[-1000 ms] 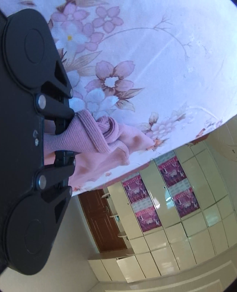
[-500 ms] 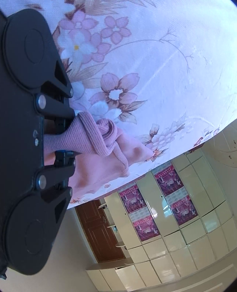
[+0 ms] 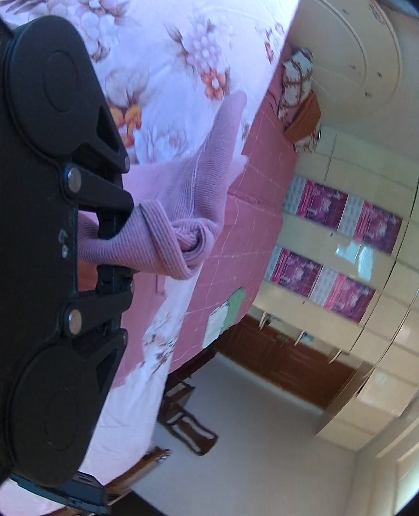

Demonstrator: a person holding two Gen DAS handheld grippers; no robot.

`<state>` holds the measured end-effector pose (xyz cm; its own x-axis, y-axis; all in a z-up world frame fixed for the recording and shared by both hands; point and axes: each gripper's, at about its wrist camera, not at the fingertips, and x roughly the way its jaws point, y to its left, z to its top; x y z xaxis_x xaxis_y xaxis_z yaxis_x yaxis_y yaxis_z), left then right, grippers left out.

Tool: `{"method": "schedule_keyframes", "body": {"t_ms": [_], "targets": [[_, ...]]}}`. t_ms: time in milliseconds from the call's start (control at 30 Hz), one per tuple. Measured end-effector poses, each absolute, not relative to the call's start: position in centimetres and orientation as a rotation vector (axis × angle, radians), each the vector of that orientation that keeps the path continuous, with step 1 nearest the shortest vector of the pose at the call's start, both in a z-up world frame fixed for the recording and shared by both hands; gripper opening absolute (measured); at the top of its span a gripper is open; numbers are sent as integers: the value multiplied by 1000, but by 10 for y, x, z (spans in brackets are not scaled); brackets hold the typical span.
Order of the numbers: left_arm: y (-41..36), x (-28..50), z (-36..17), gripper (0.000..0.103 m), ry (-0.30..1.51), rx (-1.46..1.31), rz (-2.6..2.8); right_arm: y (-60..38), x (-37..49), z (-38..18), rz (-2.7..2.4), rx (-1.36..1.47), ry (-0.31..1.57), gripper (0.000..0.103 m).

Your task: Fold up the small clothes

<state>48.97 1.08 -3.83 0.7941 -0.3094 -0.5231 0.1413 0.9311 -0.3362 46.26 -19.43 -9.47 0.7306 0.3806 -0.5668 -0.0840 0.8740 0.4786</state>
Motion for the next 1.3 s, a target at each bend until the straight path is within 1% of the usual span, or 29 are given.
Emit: {"method": "schedule_keyframes", "body": {"t_ms": [67, 167, 200, 267, 300, 367, 400, 433, 467, 533, 600, 700, 733, 800, 933, 1000, 1200, 1300], "targets": [[-31, 491, -43, 10, 627, -221, -302, -229, 452, -85, 224, 478, 666, 4], [-95, 500, -69, 11, 740, -117, -372, -283, 436, -75, 174, 532, 643, 4], [-117, 503, -81, 16, 782, -64, -403, -300, 432, -74, 169, 563, 649, 4], [-157, 502, -105, 34, 850, 18, -474, -328, 425, -75, 157, 624, 669, 5], [-172, 496, -113, 48, 869, 52, -510, -341, 420, -76, 150, 648, 680, 5], [-185, 475, -109, 56, 827, 80, -567, -358, 414, -76, 141, 685, 690, 8], [-184, 466, -103, 65, 798, 67, -600, -364, 410, -76, 139, 699, 689, 29], [-176, 458, -95, 69, 767, 44, -615, -369, 405, -74, 140, 710, 671, 59], [-165, 452, -86, 70, 741, 19, -609, -372, 399, -71, 152, 715, 643, 64], [-134, 447, -72, 74, 684, -43, -563, -371, 396, -67, 200, 730, 634, 64], [-99, 452, -66, 74, 648, -86, -441, -365, 395, -65, 258, 735, 628, 64], [-55, 475, -72, 67, 677, -104, -267, -344, 410, -68, 342, 726, 662, 63], [-43, 481, -77, 64, 697, -124, -237, -336, 414, -71, 364, 721, 680, 59], [-24, 489, -88, 63, 744, -154, -182, -320, 424, -76, 392, 699, 723, 54], [-4, 492, -116, 62, 828, -199, -138, -296, 440, -94, 403, 652, 808, 49], [7, 485, -126, 64, 823, -269, -139, -289, 443, -99, 399, 630, 841, 49], [11, 488, -129, 65, 830, -291, -161, -274, 448, -104, 511, 620, 914, 48], [14, 491, -128, 65, 842, -301, -179, -275, 453, -107, 493, 654, 921, 47]]}}
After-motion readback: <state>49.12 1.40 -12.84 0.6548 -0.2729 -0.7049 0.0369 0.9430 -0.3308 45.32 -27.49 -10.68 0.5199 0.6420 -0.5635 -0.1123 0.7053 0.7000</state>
